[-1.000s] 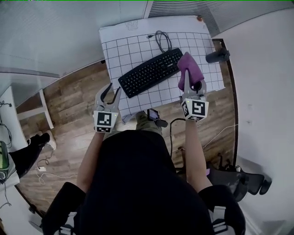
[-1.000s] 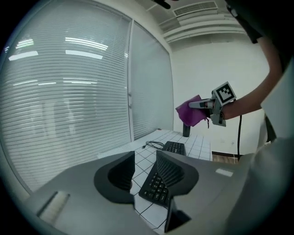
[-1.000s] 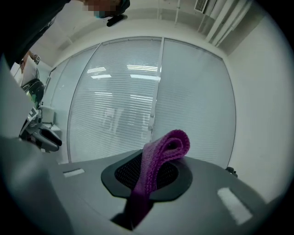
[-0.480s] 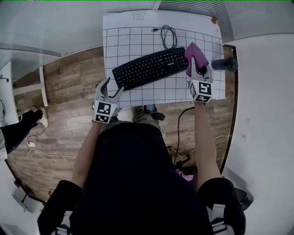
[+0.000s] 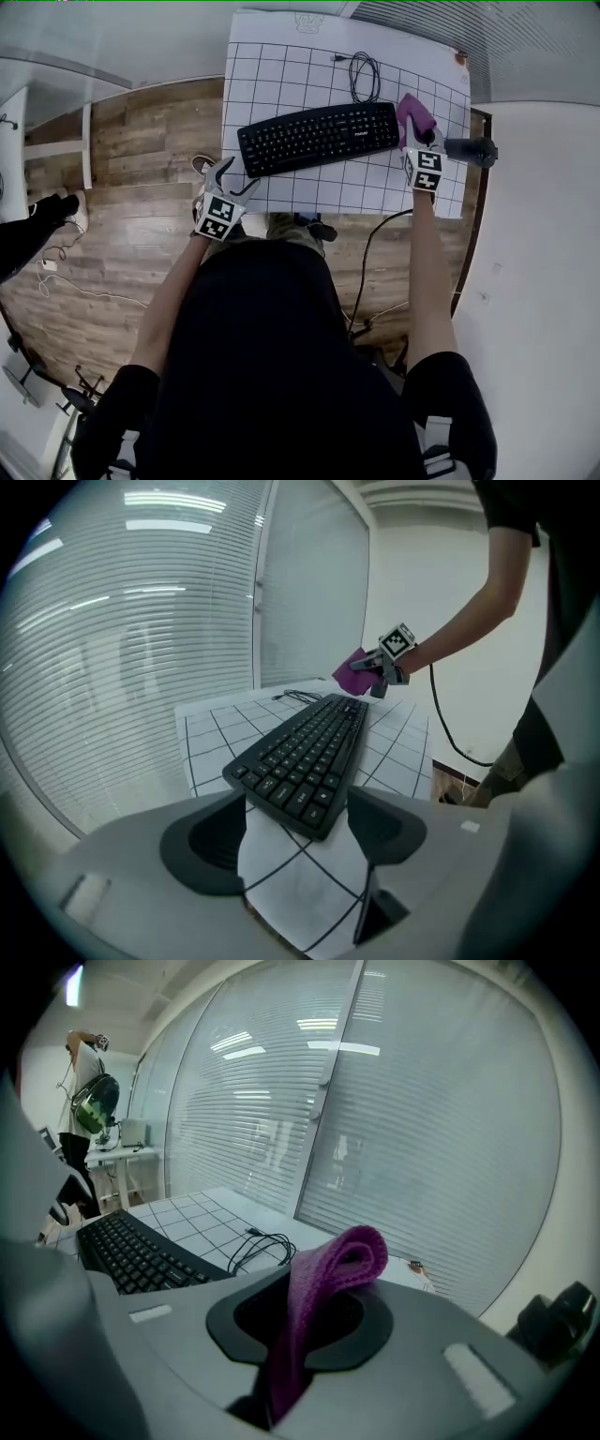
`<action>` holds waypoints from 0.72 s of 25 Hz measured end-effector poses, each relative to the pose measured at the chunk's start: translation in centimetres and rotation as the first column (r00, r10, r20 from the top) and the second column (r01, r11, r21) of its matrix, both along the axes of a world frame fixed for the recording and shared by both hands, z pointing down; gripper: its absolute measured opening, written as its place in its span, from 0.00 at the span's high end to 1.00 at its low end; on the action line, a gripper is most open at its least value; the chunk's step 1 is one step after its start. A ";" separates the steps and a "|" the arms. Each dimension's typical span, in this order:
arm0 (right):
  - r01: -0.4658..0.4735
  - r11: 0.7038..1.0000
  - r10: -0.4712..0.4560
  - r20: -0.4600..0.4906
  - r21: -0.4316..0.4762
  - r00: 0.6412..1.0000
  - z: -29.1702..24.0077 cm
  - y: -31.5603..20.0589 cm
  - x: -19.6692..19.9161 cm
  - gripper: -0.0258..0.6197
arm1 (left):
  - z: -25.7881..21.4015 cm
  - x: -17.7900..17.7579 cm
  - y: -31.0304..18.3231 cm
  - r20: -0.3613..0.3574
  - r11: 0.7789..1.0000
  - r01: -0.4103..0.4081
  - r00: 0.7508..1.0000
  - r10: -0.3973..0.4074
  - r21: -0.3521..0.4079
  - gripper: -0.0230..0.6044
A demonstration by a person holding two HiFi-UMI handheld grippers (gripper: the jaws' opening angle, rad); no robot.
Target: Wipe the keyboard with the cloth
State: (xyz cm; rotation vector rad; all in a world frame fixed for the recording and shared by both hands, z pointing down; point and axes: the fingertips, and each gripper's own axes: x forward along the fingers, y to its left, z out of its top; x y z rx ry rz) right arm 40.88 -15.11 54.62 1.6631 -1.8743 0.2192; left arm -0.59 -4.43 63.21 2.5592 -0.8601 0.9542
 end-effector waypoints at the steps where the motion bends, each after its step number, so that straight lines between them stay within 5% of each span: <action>1: -0.002 1.000 0.002 0.000 -0.013 1.000 0.5 -0.1 0.2 0.86 | 0.5 0.0 0.1 0.011 1.000 -0.002 1.000 0.002 -0.009 0.46; 10: -0.021 0.995 0.024 0.027 -0.100 0.999 4.3 -0.8 -0.3 0.86 | 3.3 1.0 0.8 0.065 0.997 -0.066 0.996 0.069 -0.048 0.45; 18: -0.026 0.988 0.044 0.114 -0.152 0.993 7.0 -0.6 -1.2 0.86 | 3.9 1.8 0.9 0.088 0.998 -0.041 0.995 0.044 -0.043 0.44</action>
